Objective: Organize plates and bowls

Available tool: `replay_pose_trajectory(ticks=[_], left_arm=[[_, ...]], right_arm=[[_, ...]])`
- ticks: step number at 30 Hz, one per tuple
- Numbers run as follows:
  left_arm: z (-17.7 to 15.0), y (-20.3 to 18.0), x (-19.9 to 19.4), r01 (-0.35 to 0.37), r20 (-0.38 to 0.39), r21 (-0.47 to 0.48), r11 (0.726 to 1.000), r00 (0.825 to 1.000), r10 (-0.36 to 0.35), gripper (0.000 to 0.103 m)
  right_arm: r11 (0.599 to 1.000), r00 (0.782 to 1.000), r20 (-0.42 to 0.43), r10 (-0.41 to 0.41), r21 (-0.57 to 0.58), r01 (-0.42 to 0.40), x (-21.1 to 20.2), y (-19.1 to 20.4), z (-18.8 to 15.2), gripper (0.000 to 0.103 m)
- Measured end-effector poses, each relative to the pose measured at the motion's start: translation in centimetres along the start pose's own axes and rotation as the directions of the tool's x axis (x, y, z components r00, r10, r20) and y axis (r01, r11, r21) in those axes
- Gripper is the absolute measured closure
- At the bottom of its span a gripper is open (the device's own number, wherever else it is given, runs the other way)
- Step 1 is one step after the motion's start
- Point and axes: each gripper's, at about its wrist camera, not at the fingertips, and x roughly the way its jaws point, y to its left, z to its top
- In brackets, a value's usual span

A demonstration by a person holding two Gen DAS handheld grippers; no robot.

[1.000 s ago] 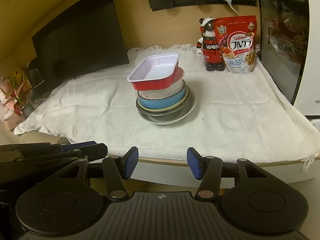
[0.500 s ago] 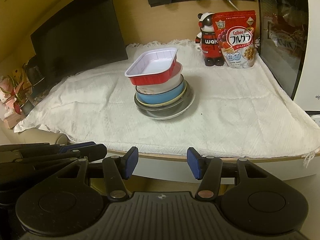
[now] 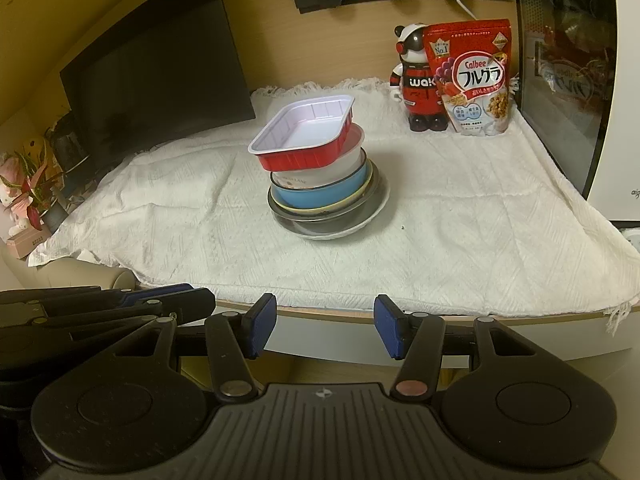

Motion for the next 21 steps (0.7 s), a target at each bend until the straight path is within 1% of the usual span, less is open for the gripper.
replay_pose_trajectory(ticks=[21], left_arm=[[-0.42,-0.26,-0.15,-0.006,0.002,-0.025,1.000,1.000,0.006,0.088]], right_arm=[[1.000,1.000,-0.010,0.005,-0.008,-0.005,0.34,0.52,-0.24,0.049]])
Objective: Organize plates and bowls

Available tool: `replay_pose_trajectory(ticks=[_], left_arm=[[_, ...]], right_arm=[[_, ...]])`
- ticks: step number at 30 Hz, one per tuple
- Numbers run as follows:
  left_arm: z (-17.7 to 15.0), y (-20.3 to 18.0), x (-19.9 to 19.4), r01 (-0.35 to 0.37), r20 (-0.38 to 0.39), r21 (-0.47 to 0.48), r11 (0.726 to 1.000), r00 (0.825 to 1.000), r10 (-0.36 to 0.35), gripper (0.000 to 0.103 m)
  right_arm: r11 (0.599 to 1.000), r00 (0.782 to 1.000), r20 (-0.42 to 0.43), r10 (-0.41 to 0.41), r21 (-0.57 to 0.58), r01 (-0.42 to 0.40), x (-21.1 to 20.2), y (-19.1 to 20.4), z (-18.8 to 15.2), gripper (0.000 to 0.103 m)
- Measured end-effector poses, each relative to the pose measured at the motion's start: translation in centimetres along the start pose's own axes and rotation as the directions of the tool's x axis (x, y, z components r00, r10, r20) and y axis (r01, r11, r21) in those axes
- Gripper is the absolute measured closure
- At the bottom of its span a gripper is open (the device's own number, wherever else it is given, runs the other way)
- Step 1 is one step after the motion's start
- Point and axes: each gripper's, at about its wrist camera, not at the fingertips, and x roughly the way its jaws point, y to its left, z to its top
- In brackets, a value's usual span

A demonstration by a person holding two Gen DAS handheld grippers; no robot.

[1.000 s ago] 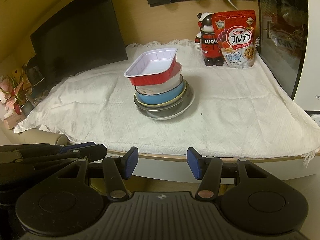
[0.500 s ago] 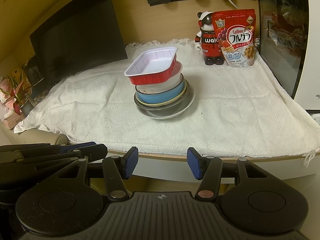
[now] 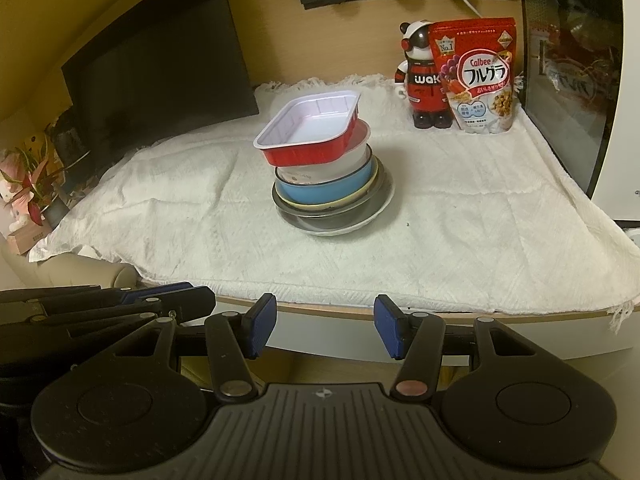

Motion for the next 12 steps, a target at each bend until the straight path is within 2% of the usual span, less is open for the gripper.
replay_pose_trajectory(ticks=[12], left_arm=[[-0.02,0.58,0.35,0.007,-0.019,-0.037,0.999,1.000,-0.008,0.088]], right_arm=[[1.000,1.000,-0.003,-0.013,-0.006,0.013,0.02,0.21,0.17,0.049]])
